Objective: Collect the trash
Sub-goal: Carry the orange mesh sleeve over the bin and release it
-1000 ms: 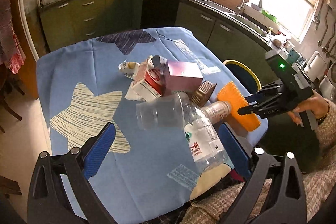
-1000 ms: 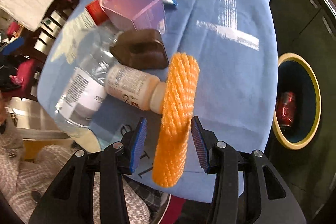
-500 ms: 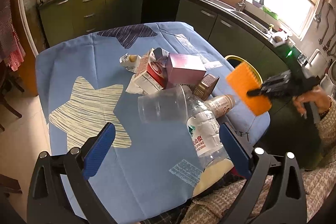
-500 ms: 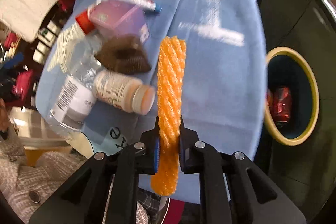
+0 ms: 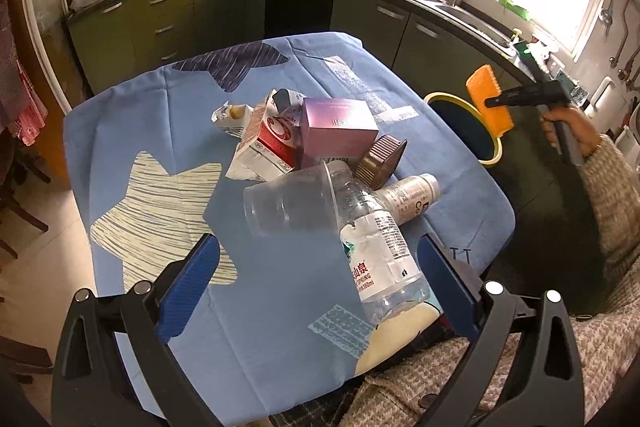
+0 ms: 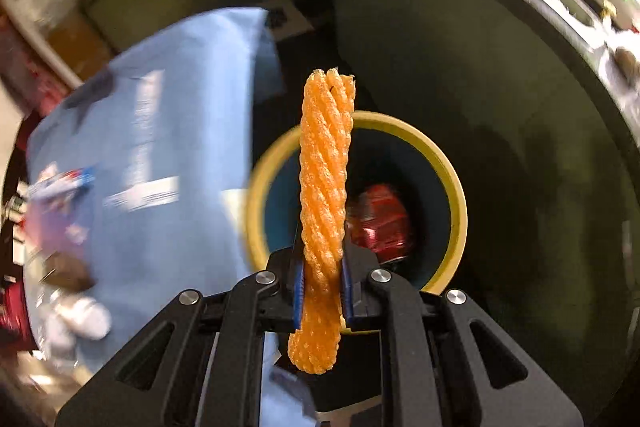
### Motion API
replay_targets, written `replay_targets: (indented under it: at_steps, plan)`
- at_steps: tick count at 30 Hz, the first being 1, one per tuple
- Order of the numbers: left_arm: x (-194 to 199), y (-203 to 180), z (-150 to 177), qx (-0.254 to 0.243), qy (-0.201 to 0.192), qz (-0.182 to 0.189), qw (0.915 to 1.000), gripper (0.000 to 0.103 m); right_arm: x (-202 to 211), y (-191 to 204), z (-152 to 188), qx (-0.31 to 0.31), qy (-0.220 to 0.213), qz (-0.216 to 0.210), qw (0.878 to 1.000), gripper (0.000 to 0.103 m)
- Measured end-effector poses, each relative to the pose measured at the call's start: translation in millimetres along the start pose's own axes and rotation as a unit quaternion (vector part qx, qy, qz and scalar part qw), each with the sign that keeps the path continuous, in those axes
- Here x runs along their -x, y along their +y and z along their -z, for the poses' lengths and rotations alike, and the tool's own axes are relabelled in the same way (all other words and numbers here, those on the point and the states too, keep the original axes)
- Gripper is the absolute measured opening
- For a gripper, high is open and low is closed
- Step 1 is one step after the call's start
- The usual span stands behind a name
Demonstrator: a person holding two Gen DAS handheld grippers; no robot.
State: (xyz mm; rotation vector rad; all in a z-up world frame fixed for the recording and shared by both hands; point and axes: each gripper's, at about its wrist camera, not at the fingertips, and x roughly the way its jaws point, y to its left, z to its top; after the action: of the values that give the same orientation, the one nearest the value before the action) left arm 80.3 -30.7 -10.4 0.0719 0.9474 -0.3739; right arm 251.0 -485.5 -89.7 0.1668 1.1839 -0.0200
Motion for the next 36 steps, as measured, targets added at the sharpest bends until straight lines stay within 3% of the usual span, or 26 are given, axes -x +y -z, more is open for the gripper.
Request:
replay_targets:
  at_steps: [3,5,8,10,20,28,32,36]
  plan:
    - [-1,-5,-4,-0.003,0.006,-0.011,0.9999,0.094,-42,-16,-11,-0.018,0.024,0.001,1.000,0.020]
    - [-1,-8,-6,-0.006,0.010,-0.015,0.9998,0.094,-62,-25,-12,-0.027,0.035,0.006,0.999,0.037]
    - [-4,-15,-10,-0.011,0.018,-0.013,0.9997,0.095,-67,-33,-7,-0.030,0.027,0.013,0.999,0.040]
    - [-7,-18,-12,-0.014,0.023,-0.014,0.9995,0.095,-57,-36,-1,-0.034,0.012,-0.001,0.999,0.047]
    - [-34,-31,-30,0.004,0.075,0.025,0.9969,0.095,11,-19,46,0.008,-0.047,-0.066,0.997,0.050]
    - [-74,-17,-55,0.007,0.113,-0.061,0.9916,0.095,26,-9,77,0.032,-0.059,-0.097,0.993,0.051]
    - [-92,-9,-58,0.024,0.144,-0.062,0.9873,0.094,23,-9,84,0.034,-0.054,-0.108,0.992,0.051]
    - [-104,13,-57,0.083,0.172,-0.054,0.9801,0.094,13,-12,84,0.032,-0.046,-0.118,0.991,0.051]
